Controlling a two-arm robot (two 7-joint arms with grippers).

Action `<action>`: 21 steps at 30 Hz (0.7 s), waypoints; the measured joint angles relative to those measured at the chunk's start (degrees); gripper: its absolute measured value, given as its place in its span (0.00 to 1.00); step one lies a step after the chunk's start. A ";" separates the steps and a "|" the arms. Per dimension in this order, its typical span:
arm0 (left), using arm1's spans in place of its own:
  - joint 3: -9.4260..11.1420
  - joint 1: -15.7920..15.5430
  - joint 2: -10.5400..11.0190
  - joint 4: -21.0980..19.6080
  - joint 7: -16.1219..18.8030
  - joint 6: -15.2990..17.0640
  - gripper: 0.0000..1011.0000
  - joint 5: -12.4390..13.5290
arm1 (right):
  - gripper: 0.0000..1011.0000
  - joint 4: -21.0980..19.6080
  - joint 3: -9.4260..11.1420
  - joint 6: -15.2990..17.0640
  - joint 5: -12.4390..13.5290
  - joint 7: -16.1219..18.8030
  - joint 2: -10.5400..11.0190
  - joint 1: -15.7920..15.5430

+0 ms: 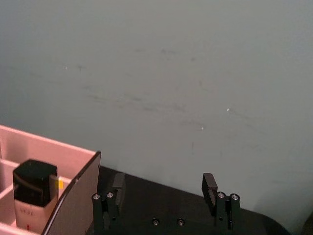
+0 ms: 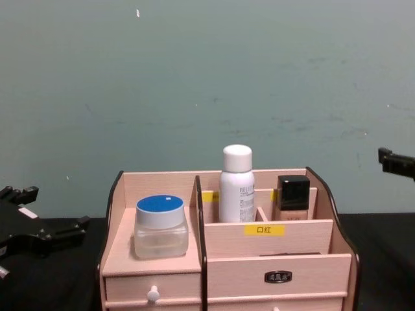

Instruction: Pick up the facial cleanser and watermelon frost from the table and place them into the tiered storage box.

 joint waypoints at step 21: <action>0.00 0.00 0.00 0.00 0.00 0.00 1.00 0.00 | 0.99 1.23 0.14 0.79 -1.13 0.88 -0.31 -0.16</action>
